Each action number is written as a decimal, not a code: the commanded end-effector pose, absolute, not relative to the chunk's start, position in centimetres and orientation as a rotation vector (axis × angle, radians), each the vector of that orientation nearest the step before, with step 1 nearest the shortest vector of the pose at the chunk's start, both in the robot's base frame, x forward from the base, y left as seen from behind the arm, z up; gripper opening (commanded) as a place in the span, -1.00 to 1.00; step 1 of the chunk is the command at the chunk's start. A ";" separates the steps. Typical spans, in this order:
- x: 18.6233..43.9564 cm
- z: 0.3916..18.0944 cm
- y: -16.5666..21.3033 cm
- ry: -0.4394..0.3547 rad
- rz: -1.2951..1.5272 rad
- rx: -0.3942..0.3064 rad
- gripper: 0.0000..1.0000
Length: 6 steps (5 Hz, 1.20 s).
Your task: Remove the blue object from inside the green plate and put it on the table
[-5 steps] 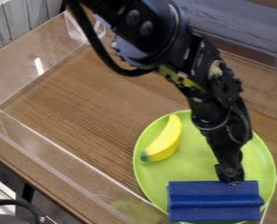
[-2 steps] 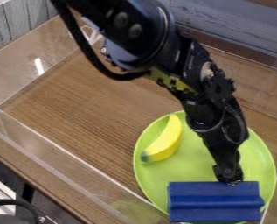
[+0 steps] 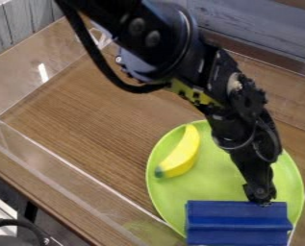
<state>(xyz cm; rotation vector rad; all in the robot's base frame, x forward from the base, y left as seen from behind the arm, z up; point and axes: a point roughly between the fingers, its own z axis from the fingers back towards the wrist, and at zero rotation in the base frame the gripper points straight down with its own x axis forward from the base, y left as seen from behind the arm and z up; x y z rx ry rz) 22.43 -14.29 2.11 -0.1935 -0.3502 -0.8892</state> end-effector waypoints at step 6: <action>18.4 2.6 -15.1 -0.211 -0.874 -0.235 -1.00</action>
